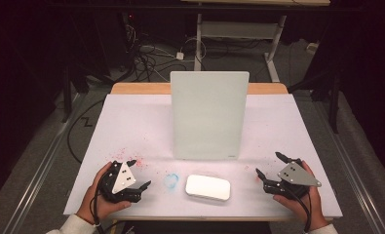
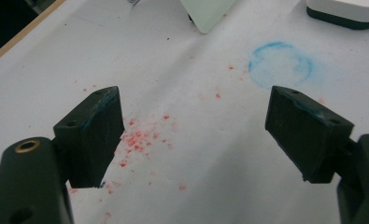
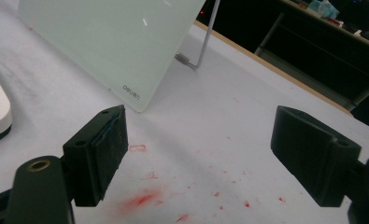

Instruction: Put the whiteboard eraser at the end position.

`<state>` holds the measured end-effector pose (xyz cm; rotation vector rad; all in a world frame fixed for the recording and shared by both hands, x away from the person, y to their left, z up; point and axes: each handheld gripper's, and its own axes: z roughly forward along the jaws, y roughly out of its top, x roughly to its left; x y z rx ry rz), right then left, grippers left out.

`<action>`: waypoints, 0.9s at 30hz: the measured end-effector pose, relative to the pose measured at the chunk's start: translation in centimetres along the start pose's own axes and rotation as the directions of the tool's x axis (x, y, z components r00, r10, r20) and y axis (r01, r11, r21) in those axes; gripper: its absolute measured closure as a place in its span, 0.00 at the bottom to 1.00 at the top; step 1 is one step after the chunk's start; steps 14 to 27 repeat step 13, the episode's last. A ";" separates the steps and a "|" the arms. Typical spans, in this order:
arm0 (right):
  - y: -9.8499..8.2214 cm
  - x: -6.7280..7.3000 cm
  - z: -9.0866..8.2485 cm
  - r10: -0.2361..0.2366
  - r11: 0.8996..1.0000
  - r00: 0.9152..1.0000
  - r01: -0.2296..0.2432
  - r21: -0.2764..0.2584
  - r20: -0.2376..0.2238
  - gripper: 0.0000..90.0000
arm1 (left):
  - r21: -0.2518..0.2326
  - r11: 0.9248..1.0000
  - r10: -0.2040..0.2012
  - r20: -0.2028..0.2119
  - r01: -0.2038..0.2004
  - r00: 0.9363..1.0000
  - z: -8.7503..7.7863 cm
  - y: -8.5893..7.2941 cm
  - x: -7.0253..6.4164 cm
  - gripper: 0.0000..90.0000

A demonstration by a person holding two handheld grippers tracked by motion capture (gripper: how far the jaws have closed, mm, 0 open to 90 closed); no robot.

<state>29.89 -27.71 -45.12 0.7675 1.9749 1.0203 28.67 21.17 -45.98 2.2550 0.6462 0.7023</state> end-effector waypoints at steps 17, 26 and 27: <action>0.2 -0.1 0.1 0.003 1.000 1.000 -0.003 0.001 0.001 0.22 | 0.002 1.000 -0.013 0.006 0.013 1.000 0.3 0.0 0.3 0.21; 0.2 -0.1 0.1 0.003 1.000 1.000 -0.003 0.001 0.001 0.22 | 0.002 1.000 -0.013 0.006 0.013 1.000 0.3 0.0 0.3 0.21; 0.2 -0.1 0.1 0.003 1.000 1.000 -0.003 0.001 0.001 0.22 | 0.002 1.000 -0.013 0.006 0.013 1.000 0.3 0.0 0.3 0.21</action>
